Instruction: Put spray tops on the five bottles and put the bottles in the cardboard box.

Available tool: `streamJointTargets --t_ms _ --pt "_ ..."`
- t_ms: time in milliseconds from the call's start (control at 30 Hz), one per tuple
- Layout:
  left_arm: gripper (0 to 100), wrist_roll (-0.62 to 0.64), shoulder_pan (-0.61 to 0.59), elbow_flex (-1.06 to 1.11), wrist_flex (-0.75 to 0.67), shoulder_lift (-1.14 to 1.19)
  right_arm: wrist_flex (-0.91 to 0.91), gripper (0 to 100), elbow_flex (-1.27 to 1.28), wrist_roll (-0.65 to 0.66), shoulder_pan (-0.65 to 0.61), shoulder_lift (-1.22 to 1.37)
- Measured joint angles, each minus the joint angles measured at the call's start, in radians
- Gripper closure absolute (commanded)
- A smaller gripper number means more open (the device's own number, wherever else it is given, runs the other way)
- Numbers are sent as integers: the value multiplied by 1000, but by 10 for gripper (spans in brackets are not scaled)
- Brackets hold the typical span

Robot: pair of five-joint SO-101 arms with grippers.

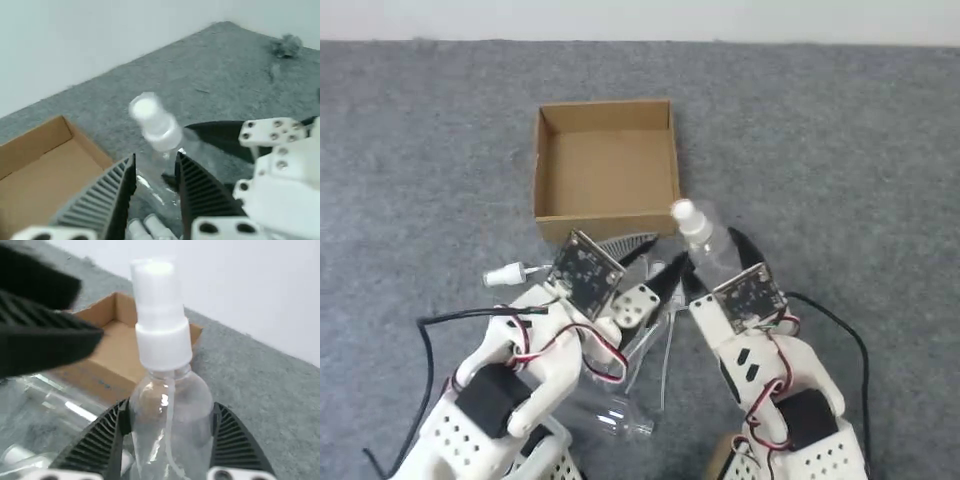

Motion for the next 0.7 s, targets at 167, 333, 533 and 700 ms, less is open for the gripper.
streamJointTargets --t_ms 167,333,533,700 --pt "885 0 -92 0 0 0 -11 864 0 -37 9 0" --pt "885 0 -175 5 -81 0 -11 864 0 -124 11 0" --pt "885 0 -198 147 -273 0 -11 864 0 -166 -2 0" --pt "885 0 -172 189 -347 0 -11 864 0 -167 -61 0"
